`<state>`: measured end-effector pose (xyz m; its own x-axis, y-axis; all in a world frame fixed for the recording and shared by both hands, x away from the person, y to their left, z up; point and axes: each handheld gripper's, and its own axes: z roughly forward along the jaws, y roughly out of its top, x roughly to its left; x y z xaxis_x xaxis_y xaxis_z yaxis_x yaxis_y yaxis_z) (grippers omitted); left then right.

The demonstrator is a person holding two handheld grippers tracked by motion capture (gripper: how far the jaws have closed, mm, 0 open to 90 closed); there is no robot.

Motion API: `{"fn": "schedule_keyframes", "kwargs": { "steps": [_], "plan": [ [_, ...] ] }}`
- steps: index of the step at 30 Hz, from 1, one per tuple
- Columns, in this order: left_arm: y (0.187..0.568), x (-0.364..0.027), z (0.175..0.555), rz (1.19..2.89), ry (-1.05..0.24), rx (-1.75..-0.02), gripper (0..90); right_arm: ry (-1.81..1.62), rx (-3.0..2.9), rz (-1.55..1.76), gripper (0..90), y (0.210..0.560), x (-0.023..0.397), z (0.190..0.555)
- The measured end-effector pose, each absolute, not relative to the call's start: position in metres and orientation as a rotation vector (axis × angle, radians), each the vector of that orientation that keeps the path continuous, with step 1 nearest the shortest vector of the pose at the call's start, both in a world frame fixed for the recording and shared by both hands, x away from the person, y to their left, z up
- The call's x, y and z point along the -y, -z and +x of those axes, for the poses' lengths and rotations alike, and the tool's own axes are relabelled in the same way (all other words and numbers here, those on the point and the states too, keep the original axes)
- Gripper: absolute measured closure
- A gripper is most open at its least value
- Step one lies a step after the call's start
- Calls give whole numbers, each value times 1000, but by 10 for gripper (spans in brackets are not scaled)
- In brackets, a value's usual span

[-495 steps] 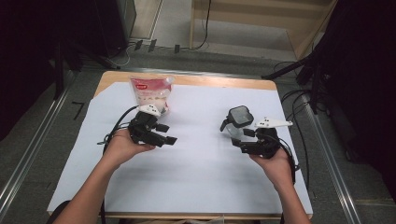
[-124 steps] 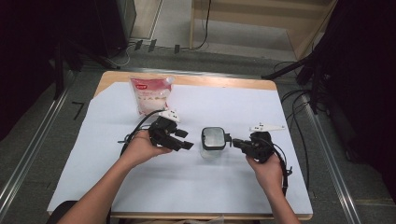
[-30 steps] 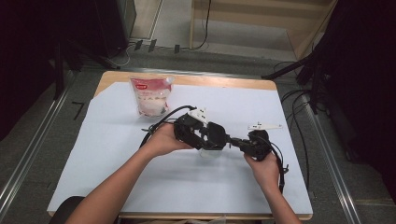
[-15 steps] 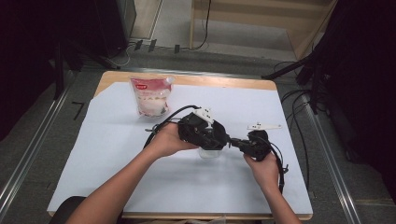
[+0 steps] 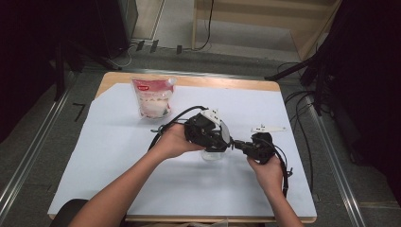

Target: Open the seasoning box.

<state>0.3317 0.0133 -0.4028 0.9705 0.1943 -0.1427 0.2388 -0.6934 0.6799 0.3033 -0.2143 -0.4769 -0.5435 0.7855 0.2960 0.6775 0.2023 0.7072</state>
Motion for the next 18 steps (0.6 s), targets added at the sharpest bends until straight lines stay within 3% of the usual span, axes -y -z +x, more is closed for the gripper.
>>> {"fn": "schedule_keyframes", "kwargs": {
  "steps": [18],
  "plan": [
    [402, 12, 340, 2373, 112, -280, 774, -1271, -2322, 1452, 900, 479, 214, 301]
  ]
}}
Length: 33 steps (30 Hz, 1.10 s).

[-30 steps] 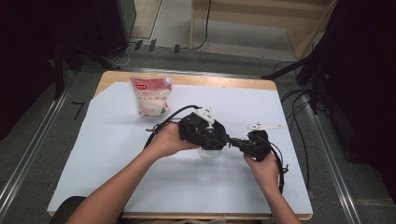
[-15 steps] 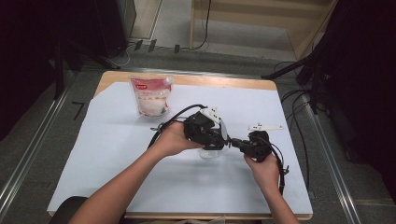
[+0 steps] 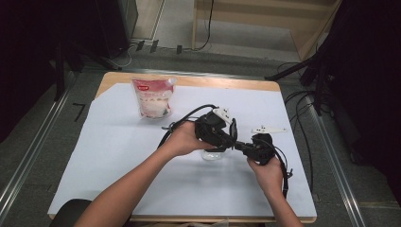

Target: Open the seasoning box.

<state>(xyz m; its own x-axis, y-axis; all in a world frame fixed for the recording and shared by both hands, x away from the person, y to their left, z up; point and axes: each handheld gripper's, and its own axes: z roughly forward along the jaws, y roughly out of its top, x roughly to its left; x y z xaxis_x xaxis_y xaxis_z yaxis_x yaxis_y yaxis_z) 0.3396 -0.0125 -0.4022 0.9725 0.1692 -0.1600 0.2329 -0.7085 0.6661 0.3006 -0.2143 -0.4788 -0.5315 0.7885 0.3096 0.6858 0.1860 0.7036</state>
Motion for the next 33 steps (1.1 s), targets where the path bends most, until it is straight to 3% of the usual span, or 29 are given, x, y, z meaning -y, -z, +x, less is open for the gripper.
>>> {"fn": "schedule_keyframes", "kwargs": {
  "steps": [6, 20, 27, 33],
  "plan": [
    [402, 13, 341, 2376, 154, -293, 766, -1267, -2327, 1451, 900, 479, 214, 300],
    [387, -28, 349, 2310, 168, -445, 535, -1292, -2351, 1409, 859, 465, 216, 279],
    [386, -49, 348, 2304, 135, -482, 492, -1338, -2372, 1360, 794, 457, 210, 260],
    [386, -65, 348, 2303, 121, -498, 464, -1354, -2414, 1294, 652, 459, 198, 242]
  ]
}}
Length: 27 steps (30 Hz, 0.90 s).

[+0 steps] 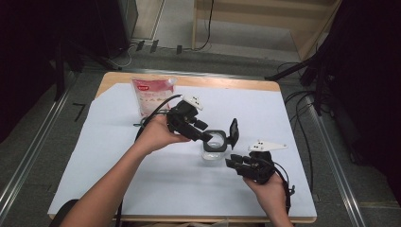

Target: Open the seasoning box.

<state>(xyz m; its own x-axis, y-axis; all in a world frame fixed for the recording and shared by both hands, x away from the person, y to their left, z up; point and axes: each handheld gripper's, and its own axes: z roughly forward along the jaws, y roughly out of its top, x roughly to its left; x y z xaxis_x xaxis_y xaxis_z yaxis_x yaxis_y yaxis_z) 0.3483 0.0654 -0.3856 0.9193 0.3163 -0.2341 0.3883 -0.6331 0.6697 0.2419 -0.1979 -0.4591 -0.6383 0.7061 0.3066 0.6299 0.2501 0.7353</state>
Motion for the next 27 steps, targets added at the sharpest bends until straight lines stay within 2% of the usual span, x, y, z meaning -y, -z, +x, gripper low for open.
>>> {"fn": "schedule_keyframes", "kwargs": {
  "steps": [8, 16, 27],
  "plan": [
    [386, -87, 348, 2287, 102, -557, 442, -1431, -2473, 1193, 565, 458, 180, 233],
    [387, -113, 351, 2270, 71, -618, 417, -1436, -2508, 1109, 542, 463, 167, 233],
    [385, -150, 353, 2247, 33, -699, 428, -1400, -2566, 1080, 509, 466, 153, 236]
  ]
}}
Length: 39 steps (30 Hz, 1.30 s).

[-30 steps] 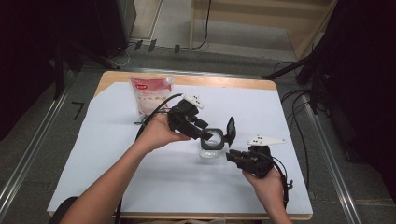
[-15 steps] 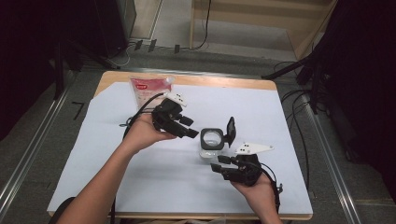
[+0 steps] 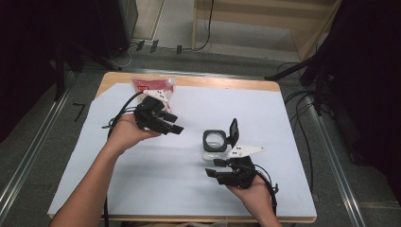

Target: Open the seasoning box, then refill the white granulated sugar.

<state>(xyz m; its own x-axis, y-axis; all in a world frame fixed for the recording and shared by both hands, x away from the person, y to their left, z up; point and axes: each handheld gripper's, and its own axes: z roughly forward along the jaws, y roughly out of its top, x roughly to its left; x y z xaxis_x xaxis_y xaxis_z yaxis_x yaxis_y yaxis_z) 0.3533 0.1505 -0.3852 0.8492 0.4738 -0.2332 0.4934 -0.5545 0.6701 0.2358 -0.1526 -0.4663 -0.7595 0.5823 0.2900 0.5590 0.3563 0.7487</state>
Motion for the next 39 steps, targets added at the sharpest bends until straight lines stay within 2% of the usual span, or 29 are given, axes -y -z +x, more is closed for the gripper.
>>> {"fn": "schedule_keyframes", "kwargs": {
  "steps": [18, 30, 39],
  "plan": [
    [381, -203, 359, 2186, -16, -853, 428, -1385, -2611, 1025, 507, 468, 141, 239],
    [383, -241, 365, 2147, -96, -951, 427, -1367, -2625, 1011, 505, 470, 139, 239],
    [389, -263, 379, 2108, -117, -1026, 430, -1374, -2621, 1017, 505, 469, 140, 240]
  ]
}}
